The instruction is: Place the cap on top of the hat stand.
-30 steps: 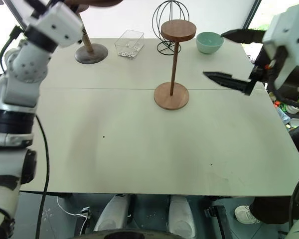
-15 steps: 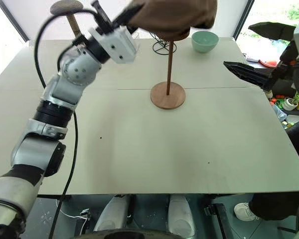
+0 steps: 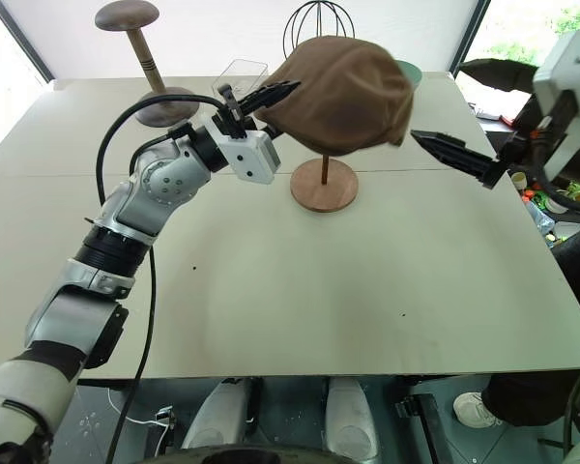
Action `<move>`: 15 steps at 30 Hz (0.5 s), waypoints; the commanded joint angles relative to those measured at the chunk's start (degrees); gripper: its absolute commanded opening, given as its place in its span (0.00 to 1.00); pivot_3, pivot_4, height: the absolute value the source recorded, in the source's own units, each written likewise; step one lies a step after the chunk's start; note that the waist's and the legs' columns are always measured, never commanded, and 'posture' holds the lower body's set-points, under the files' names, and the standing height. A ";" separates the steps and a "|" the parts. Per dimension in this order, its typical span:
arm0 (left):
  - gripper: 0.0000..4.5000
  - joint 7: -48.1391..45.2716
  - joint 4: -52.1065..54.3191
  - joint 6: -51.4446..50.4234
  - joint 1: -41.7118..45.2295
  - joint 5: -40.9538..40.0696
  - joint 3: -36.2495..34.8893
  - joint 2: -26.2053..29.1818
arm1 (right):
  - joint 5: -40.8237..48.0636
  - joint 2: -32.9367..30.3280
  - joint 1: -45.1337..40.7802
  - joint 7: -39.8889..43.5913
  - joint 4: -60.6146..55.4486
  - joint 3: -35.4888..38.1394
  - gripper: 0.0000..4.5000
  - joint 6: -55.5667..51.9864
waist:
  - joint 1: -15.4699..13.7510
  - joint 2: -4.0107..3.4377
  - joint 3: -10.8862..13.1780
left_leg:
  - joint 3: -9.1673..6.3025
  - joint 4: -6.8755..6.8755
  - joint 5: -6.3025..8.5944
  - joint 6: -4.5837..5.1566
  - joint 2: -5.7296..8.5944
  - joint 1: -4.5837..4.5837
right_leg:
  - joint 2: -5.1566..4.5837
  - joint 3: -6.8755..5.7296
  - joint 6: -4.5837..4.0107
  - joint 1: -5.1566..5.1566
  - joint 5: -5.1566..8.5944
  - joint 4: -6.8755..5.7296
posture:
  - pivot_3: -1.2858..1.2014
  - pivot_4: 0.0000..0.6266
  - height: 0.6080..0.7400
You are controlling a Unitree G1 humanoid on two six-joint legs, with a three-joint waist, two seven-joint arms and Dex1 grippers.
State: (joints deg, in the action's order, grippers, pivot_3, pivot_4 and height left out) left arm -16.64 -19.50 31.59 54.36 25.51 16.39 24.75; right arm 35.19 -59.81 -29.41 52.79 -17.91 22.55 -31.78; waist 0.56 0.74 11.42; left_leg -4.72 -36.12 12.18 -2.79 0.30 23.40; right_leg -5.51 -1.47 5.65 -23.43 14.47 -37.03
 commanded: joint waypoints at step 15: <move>0.92 -11.28 5.21 -5.13 0.63 -11.80 -8.27 8.71 | -0.32 0.22 -0.12 1.69 -4.71 -4.73 1.00 3.52 | 0.15 0.00 0.00 | -0.01 0.01 0.00 0.00 -0.01 -0.02 | 0.01 0.00 0.00 0.00 0.00 -0.01 | 0.52 0.24 1.00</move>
State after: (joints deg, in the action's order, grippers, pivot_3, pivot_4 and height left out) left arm -26.46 -16.49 26.64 54.14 16.65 11.12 32.18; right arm 34.96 -59.51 -29.25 54.04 -21.14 17.60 -29.46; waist 0.70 0.74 11.43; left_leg -4.72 -36.12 12.18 -2.79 0.30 23.38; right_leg -5.50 -1.47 5.65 -23.43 14.47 -37.04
